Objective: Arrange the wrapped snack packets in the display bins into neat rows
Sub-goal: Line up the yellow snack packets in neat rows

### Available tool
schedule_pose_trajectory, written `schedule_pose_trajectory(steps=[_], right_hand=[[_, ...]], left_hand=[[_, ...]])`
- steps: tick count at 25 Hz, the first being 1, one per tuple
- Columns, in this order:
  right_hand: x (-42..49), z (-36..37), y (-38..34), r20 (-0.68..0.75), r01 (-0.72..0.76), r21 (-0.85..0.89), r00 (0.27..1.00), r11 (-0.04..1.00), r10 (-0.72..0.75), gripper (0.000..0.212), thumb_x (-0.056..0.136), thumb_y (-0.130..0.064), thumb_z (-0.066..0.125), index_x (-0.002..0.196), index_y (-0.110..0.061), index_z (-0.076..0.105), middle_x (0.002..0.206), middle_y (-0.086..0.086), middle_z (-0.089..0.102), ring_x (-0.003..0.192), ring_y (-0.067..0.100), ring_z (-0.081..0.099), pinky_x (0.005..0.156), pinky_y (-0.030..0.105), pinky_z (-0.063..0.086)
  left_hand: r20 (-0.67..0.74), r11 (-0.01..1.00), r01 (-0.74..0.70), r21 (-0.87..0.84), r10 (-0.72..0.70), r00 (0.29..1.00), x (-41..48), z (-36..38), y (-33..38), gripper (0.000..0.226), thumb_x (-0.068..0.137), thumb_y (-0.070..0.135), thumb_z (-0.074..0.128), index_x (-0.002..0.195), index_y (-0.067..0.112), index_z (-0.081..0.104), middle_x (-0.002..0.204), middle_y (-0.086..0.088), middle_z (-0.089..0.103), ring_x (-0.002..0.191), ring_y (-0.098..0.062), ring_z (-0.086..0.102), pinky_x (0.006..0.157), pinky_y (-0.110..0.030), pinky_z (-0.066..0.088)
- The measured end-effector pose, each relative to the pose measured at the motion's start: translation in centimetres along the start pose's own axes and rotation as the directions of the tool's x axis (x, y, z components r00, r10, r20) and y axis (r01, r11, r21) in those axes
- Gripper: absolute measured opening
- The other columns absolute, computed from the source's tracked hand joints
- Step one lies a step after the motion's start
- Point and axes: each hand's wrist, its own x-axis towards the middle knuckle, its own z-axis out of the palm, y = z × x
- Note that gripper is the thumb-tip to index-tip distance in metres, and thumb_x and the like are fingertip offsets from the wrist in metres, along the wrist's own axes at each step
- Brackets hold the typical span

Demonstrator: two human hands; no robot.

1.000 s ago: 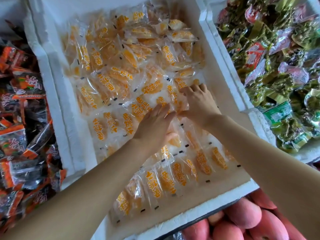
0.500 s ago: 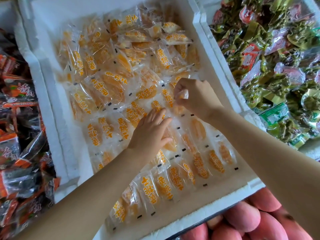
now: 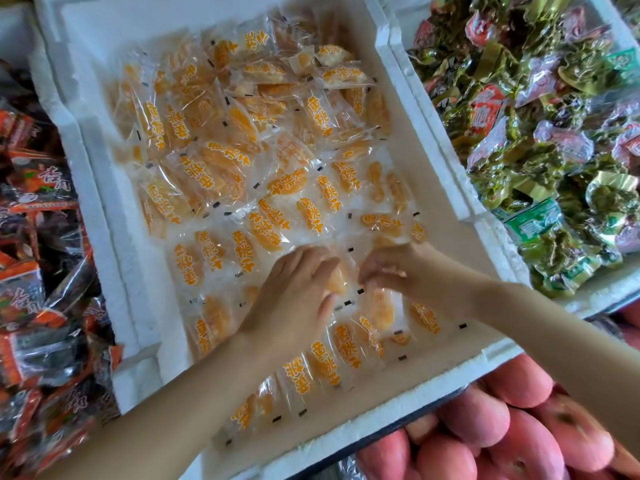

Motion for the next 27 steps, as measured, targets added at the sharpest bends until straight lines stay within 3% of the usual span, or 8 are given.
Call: schedule_pose_trajectory(steps=[3, 6, 8, 11, 14, 19, 23, 27], right_hand=[[0.0, 3.0, 0.0, 0.072, 0.044, 0.036, 0.996, 0.998, -0.047, 0.013, 0.091, -0.018, 0.058, 0.099, -0.014, 0.068, 0.086, -0.014, 0.061, 0.083, -0.001, 0.055, 0.076, 0.004, 0.037], [0.2, 5.5, 0.0, 0.070, 0.049, 0.039, 0.996, 0.998, -0.052, 0.014, 0.092, -0.016, 0.058, 0.104, -0.015, 0.065, 0.094, -0.010, 0.063, 0.090, 0.006, 0.058, 0.082, 0.017, 0.044], [0.1, 6.5, 0.2, -0.035, 0.126, -0.146, 0.991, 0.981, -0.132, 0.013, 0.089, -0.018, 0.064, 0.102, -0.015, 0.065, 0.096, -0.005, 0.065, 0.091, 0.014, 0.059, 0.080, 0.025, 0.046], [0.0, 6.4, 0.3, -0.083, 0.214, -0.363, 0.962, 0.907, -0.261, 0.020, 0.078, -0.028, 0.074, 0.094, -0.019, 0.065, 0.090, -0.006, 0.063, 0.081, 0.016, 0.060, 0.072, 0.021, 0.043], [1.6, 4.5, -0.7, -0.194, 0.153, -0.329, 0.955, 0.932, -0.225, 0.022, 0.087, -0.032, 0.062, 0.104, -0.018, 0.063, 0.102, -0.002, 0.062, 0.092, 0.020, 0.061, 0.078, 0.031, 0.048], [8.7, 0.5, -2.9, -0.427, -0.027, -0.259, 0.900, 0.965, -0.089, 0.044, 0.097, -0.026, 0.047, 0.138, -0.014, 0.038, 0.139, 0.005, 0.042, 0.126, 0.022, 0.042, 0.102, 0.030, 0.034], [14.5, -0.1, -4.2, -0.395, -0.112, -0.295, 0.919, 0.949, -0.014, 0.055, 0.095, -0.022, 0.052, 0.144, -0.013, 0.028, 0.144, 0.010, 0.033, 0.134, 0.028, 0.030, 0.107, 0.033, 0.026], [17.3, 0.4, -4.6, -0.417, -0.172, -0.250, 0.907, 0.953, 0.054, 0.049, 0.093, -0.016, 0.054, 0.138, -0.011, 0.033, 0.137, 0.016, 0.038, 0.126, 0.034, 0.037, 0.100, 0.038, 0.033]], left_hand=[[0.245, 0.997, -0.014, 0.079, -0.005, 0.969, -2.2, -0.5, 1.0, 0.066, 0.087, 0.056, 0.037, 0.135, 0.012, 0.051, 0.142, -0.010, 0.049, 0.136, -0.029, 0.039, 0.112, -0.037, 0.027], [0.365, 0.997, 0.008, 0.081, -0.037, 0.930, -3.4, -0.1, 0.7, 0.078, 0.093, 0.059, 0.039, 0.153, 0.017, 0.012, 0.160, -0.002, -0.002, 0.148, -0.023, -0.009, 0.110, -0.032, -0.013], [0.296, 0.997, -0.045, 0.068, 0.023, 0.955, -3.7, -0.3, 0.6, 0.079, 0.087, 0.058, 0.053, 0.147, 0.014, 0.029, 0.158, -0.006, 0.019, 0.147, -0.027, 0.011, 0.113, -0.034, 0.000], [0.163, 0.999, -0.035, -0.003, 0.035, 0.986, -3.8, -0.3, 0.0, 0.052, 0.080, 0.050, 0.061, 0.120, 0.018, 0.056, 0.123, -0.004, 0.060, 0.119, -0.023, 0.056, 0.102, -0.030, 0.041], [-0.027, 0.985, 0.049, -0.166, -0.054, 0.998, -2.5, -1.5, -2.1, 0.039, 0.084, 0.034, 0.051, 0.115, 0.012, 0.061, 0.116, -0.007, 0.061, 0.111, -0.023, 0.054, 0.093, -0.035, 0.045], [-0.165, 0.931, 0.356, -0.085, -0.365, 0.916, 1.9, -4.7, -7.8, 0.041, 0.091, 0.022, 0.061, 0.128, 0.006, 0.052, 0.134, -0.016, 0.047, 0.126, -0.036, 0.040, 0.101, -0.045, 0.034], [-0.014, 0.886, 0.461, 0.050, -0.461, 0.887, 4.0, -5.7, -11.4, 0.056, 0.094, 0.032, 0.054, 0.144, 0.016, 0.032, 0.157, -0.012, 0.016, 0.143, -0.034, 0.015, 0.113, -0.043, 0.022], [0.109, 0.927, 0.364, 0.088, -0.372, 0.922, 4.1, -5.8, -13.3, 0.063, 0.086, 0.034, 0.064, 0.141, 0.017, 0.038, 0.153, -0.006, 0.022, 0.144, -0.031, 0.010, 0.112, -0.044, 0.028]])
